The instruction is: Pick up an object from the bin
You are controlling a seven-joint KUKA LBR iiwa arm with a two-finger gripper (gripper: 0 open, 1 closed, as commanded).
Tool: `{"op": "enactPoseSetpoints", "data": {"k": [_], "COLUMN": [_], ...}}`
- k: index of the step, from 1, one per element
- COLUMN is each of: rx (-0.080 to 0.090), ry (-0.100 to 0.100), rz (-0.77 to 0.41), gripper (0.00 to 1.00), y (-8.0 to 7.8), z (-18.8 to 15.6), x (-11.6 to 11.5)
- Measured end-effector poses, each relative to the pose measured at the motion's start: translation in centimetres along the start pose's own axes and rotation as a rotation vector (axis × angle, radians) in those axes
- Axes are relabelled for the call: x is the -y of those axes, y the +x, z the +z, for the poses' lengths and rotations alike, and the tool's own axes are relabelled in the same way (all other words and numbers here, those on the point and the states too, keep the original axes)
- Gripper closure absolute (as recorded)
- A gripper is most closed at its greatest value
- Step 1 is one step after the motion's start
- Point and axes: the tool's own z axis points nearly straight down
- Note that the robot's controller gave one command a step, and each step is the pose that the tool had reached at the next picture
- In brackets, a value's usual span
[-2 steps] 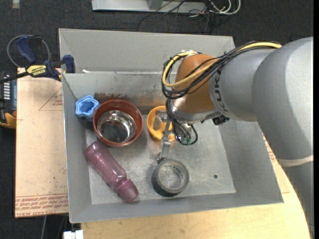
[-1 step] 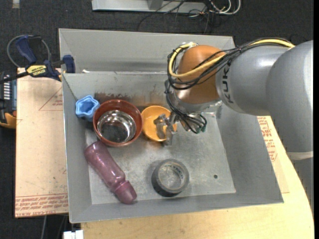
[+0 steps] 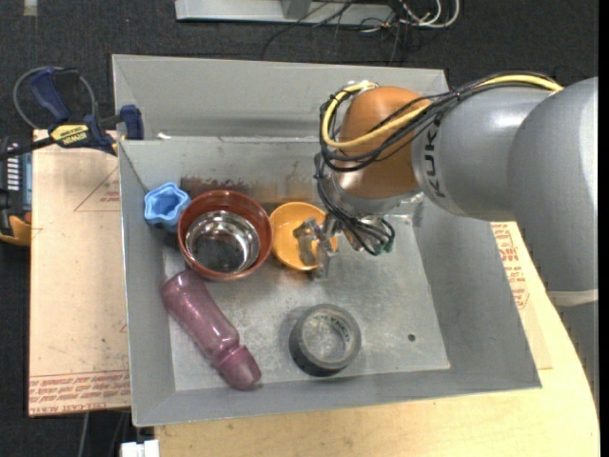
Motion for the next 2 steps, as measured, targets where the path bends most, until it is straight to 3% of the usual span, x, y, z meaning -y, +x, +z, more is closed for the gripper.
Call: {"op": "enactPoseSetpoints", "data": {"k": [1, 2], "rx": [0.0, -0.008], "ry": [-0.001, -0.004], "rz": [0.001, 0.002], "gripper": [1.0, 1.0], "y": [0.0, 0.2], "z": [-0.5, -3.4], "x": [0.0, -0.1]}}
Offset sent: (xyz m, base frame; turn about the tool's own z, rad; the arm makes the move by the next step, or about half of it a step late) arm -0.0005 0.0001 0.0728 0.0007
